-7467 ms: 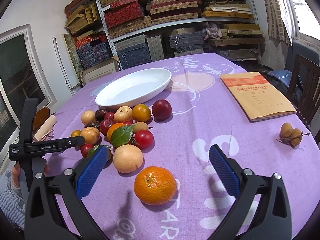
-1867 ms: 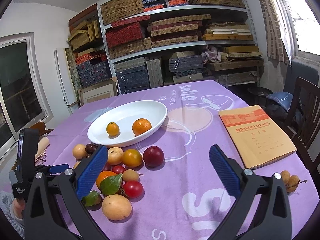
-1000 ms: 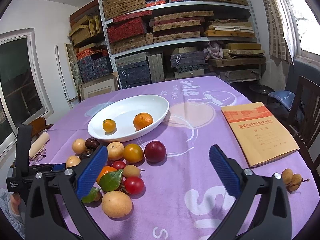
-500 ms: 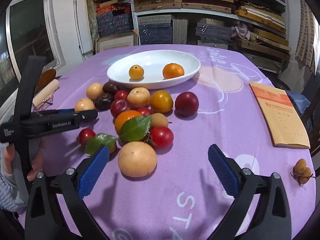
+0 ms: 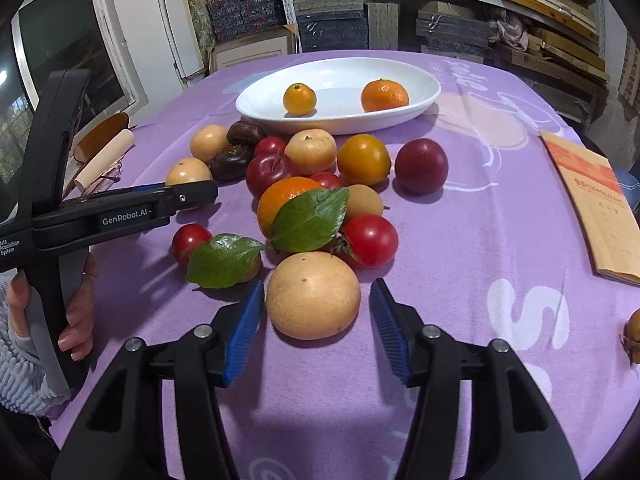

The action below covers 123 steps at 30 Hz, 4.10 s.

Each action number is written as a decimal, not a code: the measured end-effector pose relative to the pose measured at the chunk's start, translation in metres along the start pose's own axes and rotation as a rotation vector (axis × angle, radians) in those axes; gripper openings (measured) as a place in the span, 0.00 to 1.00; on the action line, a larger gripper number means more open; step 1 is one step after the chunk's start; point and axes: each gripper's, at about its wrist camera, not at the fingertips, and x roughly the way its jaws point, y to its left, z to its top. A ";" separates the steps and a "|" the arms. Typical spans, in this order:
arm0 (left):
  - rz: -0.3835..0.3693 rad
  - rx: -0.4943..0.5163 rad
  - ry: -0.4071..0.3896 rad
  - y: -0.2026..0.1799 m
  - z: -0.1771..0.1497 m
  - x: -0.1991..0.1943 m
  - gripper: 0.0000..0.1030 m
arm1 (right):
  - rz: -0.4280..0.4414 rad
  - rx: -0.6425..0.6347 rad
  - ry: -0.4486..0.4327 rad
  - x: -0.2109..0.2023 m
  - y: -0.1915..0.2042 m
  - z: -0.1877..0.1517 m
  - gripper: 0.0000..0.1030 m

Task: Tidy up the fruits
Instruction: 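Grasp the large pale pear with the right tool while the left tool holds its fruit, then carry both fruits over the white plate and open both tools, then withdraw both open tools from the plate toward the fruit cluster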

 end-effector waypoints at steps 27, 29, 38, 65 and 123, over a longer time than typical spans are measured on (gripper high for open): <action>0.003 0.022 -0.079 -0.003 0.005 -0.022 0.40 | 0.011 0.012 -0.072 -0.026 0.000 0.006 0.45; -0.006 0.020 -0.081 -0.002 0.013 -0.028 0.40 | 0.006 0.000 -0.097 -0.037 0.000 0.016 0.45; 0.048 0.059 -0.147 0.000 0.097 -0.038 0.40 | -0.052 -0.037 -0.221 -0.065 -0.019 0.120 0.45; 0.100 0.056 0.040 0.012 0.160 0.112 0.40 | -0.138 -0.046 0.063 0.142 -0.061 0.226 0.45; 0.311 0.062 -0.105 0.023 0.054 0.017 0.95 | -0.260 0.260 -0.386 -0.037 -0.081 0.029 0.96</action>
